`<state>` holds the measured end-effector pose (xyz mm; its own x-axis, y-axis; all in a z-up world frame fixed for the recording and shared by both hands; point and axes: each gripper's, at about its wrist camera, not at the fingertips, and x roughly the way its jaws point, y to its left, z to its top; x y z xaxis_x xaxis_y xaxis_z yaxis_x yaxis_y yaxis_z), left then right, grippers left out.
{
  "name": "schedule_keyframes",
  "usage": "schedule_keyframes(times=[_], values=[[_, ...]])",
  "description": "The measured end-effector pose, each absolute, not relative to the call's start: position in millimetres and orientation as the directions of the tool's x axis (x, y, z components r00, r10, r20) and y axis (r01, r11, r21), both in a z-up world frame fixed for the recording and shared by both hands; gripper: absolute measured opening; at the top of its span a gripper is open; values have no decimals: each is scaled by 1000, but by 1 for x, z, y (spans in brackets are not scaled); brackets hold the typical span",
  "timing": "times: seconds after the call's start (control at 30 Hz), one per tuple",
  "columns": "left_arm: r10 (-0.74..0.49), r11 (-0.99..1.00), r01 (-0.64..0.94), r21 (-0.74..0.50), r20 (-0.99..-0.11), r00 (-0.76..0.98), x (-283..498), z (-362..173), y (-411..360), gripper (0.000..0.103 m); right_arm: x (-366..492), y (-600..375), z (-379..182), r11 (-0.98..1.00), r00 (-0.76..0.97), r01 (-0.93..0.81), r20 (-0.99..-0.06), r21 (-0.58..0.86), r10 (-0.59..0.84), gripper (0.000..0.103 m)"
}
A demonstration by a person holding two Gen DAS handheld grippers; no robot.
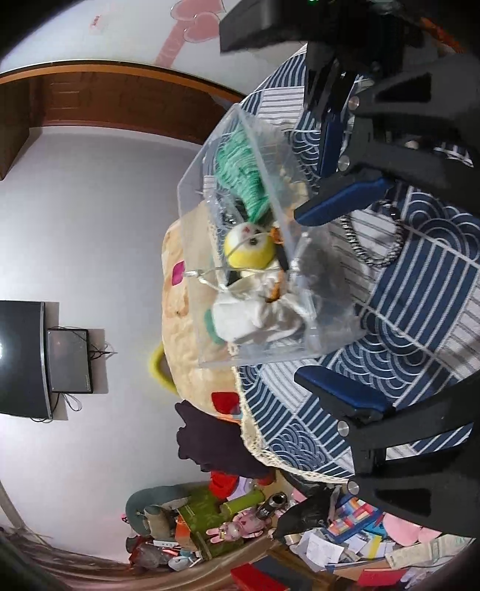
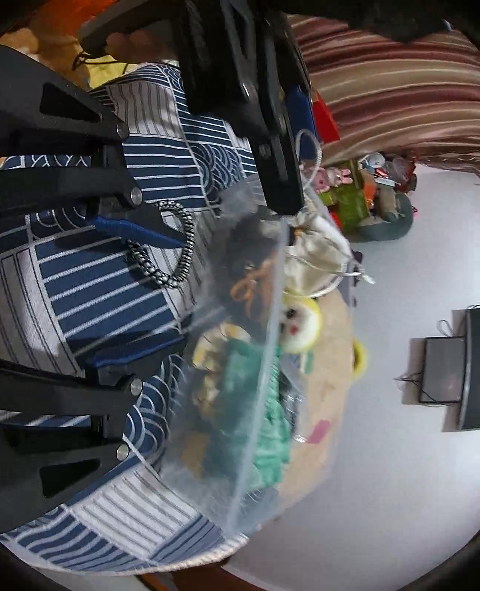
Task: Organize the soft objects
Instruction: 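Grasp the black beaded bracelet from the bed with the right tool, then drop the beaded bracelet into the clear box by opening the right tool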
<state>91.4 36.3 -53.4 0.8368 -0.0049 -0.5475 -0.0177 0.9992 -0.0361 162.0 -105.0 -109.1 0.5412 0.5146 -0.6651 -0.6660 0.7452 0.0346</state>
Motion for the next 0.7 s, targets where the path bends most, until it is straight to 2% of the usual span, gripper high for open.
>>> schedule_keyframes(times=[0.17,0.33,0.53,0.7], values=[[-14,997,-33,-73,-566,824,85,-65,42,78,170,-102,-122,727,469,-678,-699,107,540,12],[-21,992,-55,-117,-560,828,77,-68,49,78,161,-99,-117,724,509,-686,-666,70,546,8],[6,993,-68,-100,-521,854,65,-56,50,79,147,-106,-95,733,572,-680,-606,27,553,8],[29,994,-74,-79,-471,882,56,-44,46,88,140,-118,-70,751,634,-660,-532,7,561,8]])
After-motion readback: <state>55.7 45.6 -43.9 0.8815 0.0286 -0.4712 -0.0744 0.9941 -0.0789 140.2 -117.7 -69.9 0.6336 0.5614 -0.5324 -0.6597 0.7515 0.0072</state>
